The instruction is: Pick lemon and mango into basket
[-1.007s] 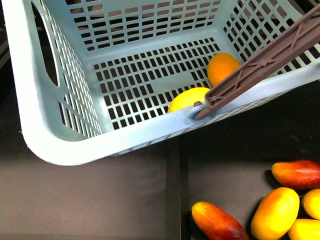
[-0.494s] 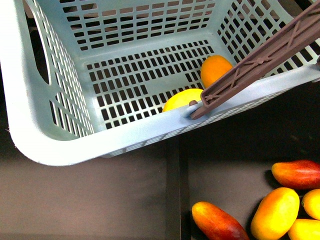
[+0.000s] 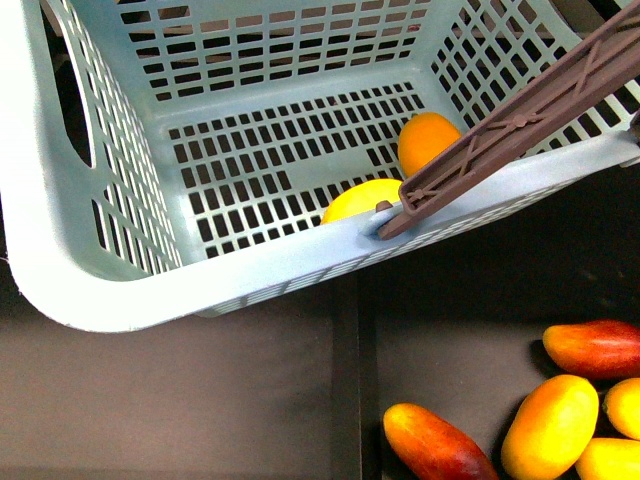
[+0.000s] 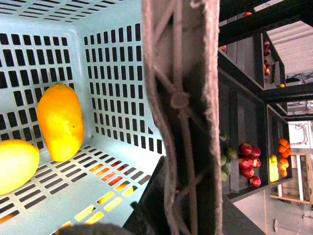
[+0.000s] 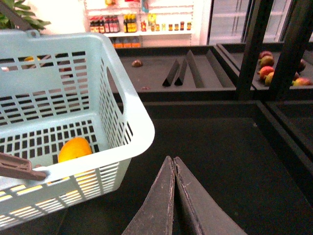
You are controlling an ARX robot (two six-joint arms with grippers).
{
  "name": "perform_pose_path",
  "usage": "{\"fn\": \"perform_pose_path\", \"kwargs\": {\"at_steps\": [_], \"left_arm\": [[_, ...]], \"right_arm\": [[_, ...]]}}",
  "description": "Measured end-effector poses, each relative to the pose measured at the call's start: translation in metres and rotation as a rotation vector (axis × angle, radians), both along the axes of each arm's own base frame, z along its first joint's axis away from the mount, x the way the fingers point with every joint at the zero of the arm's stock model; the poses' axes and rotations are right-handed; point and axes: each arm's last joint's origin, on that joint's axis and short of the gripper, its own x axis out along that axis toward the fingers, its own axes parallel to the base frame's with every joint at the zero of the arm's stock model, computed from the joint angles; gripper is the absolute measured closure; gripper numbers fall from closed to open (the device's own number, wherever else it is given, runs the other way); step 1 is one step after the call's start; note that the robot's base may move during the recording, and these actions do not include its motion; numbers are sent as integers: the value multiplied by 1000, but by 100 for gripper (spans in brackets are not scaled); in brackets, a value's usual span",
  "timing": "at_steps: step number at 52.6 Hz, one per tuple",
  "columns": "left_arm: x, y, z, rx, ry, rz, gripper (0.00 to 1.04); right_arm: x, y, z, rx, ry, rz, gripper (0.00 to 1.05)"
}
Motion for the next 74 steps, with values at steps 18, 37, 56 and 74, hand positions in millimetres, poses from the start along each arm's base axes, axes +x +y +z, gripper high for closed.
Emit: {"fn": "perform_pose_path", "kwargs": {"at_steps": [18,37,56,74], "left_arm": [[0,0,0,0,0,-1,99],[0,0,0,1,-1,2,99],[0,0,0,0,0,-1,99],[0,0,0,0,0,-1,99]], "right_arm": [[-6,0,1,0,-18,1,103],[-19,0,-2,0,-11,1,103],[-19,0,-2,0,-12,2,103],[-19,0,-2,0,-12,2,52]]}}
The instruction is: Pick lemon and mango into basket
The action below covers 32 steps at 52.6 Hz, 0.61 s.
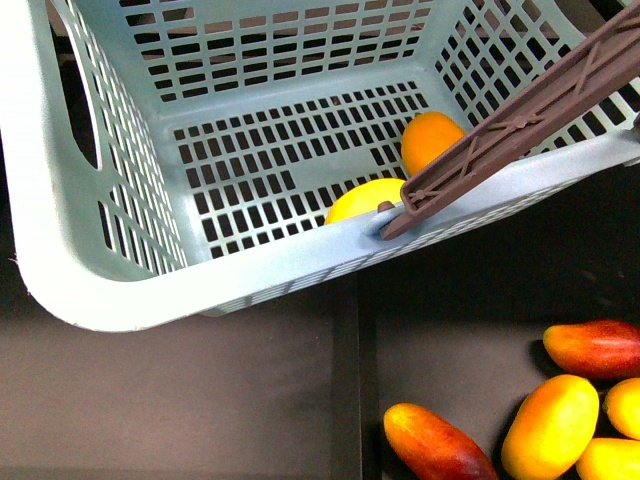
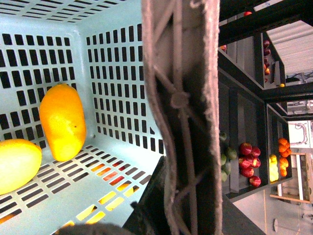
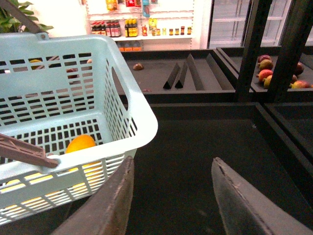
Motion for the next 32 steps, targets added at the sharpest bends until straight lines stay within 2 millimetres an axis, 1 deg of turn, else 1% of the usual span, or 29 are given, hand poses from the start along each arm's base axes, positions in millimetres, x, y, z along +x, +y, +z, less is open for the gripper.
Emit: {"fn": "perform_pose_path", "kwargs": {"at_steps": [7,14,21,24,26,27,28,29,32], "left_arm": [[0,0,0,0,0,0,99],[0,0,0,0,0,0,99],[0,0,0,1,-1,2,99],[-1,-4,-3,-6,-76,143,99],[-1,-7,-5,-28,-153,307,99],[-1,-8,-6,-32,-169,344,99],[-2,-9,-8,-37,-198,418,99],[-2,-9,-8,-39,-211,455,99],[0,-3,-9,-28,-271,684,99]], "right_arm": [[0,0,0,0,0,0,33],[0,0,0,0,0,0,7],[0,0,0,0,0,0,9],[0,0,0,0,0,0,9],[0,0,0,0,0,0,9],[0,0,0,0,0,0,9],[0,0,0,0,0,1,9],[0,0,0,0,0,1,9],[0,0,0,0,0,0,9]]}}
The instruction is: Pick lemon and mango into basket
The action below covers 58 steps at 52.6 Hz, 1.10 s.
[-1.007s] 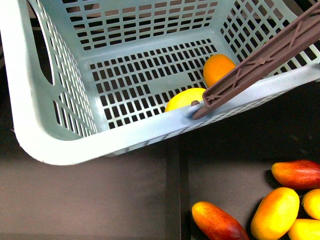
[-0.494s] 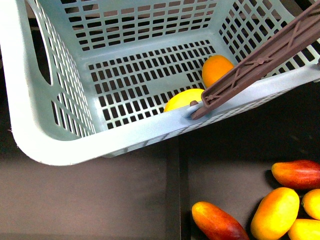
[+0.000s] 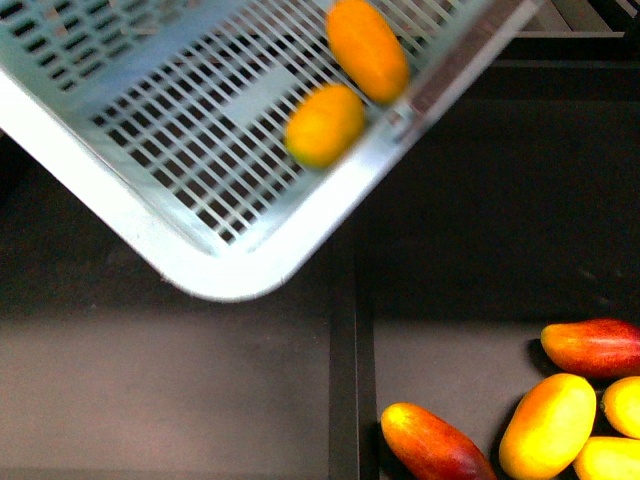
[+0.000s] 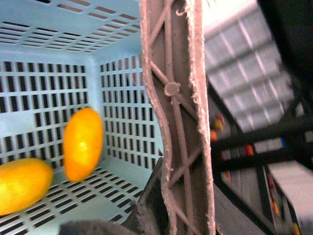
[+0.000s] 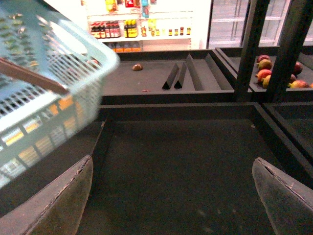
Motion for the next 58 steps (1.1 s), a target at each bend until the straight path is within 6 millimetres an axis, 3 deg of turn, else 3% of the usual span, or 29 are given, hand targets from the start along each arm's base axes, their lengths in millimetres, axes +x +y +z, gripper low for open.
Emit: {"fn": "perform_pose_path", "kwargs": {"at_steps": [7,27,38,46,58], "left_arm": [[20,32,-1,-16,-26,212,99],[79,102,-72,-177,160,319,99],[112,135,-101,-226,232,387,99],[123,146,-129,-222,298,394,99],[125,148,-140,-255,329,345,99]], "right_arm": [[0,0,0,0,0,-1,9],[0,0,0,0,0,0,9],[0,0,0,0,0,0,9],[0,0,0,0,0,0,9],[0,0,0,0,-1,0,9]]}}
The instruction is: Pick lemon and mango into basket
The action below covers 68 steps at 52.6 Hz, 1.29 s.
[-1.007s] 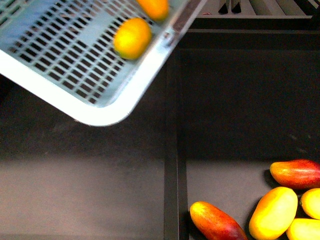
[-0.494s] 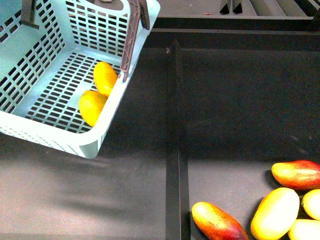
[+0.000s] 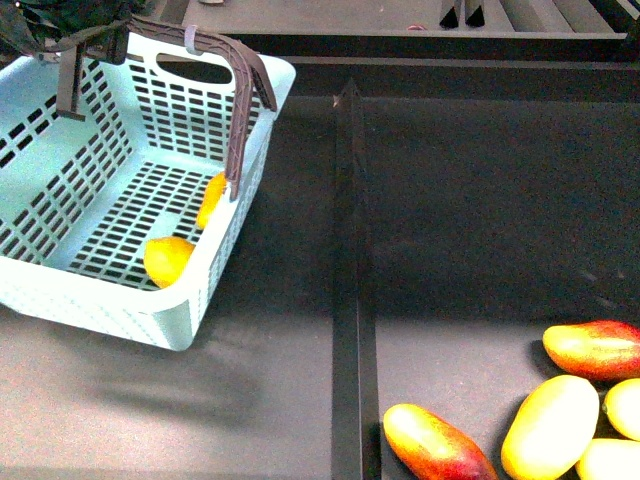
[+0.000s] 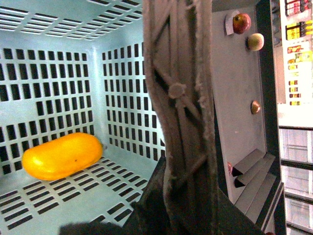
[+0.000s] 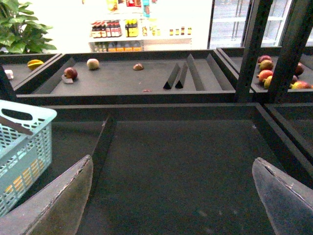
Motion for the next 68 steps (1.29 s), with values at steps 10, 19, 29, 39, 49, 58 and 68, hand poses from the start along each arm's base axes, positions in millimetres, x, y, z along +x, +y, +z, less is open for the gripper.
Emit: {"fn": "perform_pose_path", "kwargs": {"at_steps": [10,19,29,39,49,58,68], "left_arm": [[-4,3,-7,-13,16,-3,99],[-10,10,-6,2,24,35,78],[-42,19,17,29,-27,144,30],[-89,13,44,94,-25,298,8],[-94,9,49,67,-45,304,7],[-110,24,25,306,-279,-254,30],[-178,57,30,1144,-406,-489,79]], "right_arm": [[0,0,0,0,0,0,9],[0,0,0,0,0,0,9],[0,0,0,0,0,0,9],[0,0,0,0,0,0,9],[0,0,0,0,0,0,9],[0,0,0,0,0,0,9],[0,0,0,0,0,0,9]]}}
